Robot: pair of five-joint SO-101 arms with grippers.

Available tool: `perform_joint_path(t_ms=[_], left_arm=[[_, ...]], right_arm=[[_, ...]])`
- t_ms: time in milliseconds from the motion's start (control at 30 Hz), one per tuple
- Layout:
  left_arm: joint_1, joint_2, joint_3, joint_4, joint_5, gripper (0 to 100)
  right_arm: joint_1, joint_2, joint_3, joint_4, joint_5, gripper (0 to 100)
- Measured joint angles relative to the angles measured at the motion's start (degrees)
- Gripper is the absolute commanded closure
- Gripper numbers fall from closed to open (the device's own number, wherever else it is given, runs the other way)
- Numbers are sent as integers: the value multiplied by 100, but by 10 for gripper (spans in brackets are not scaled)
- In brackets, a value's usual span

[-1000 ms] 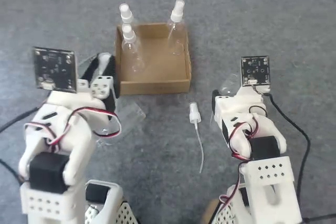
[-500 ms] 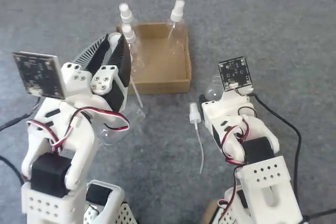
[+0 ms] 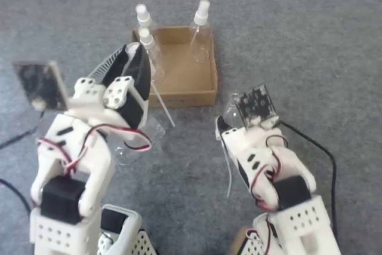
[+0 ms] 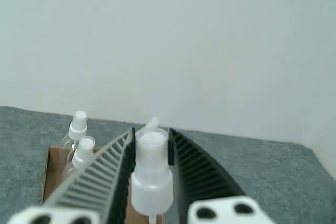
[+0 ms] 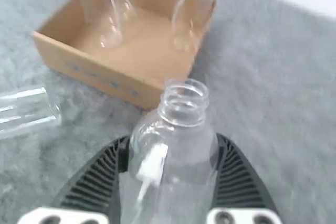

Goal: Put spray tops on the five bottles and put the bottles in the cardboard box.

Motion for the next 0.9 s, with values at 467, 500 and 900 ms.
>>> perform_joint_path(t_ms=[467, 500, 900], left_arm=[[-26, -2664, 1574, -932, 9, 989], [-26, -2716, 1591, -949, 9, 989], [-26, -2822, 1785, -949, 9, 989]], right_arm=[[-782, -1644, 1204, -404, 659, 921], [-844, -1705, 1266, -431, 712, 922], [-1662, -2303, 2286, -1134, 1354, 923]])
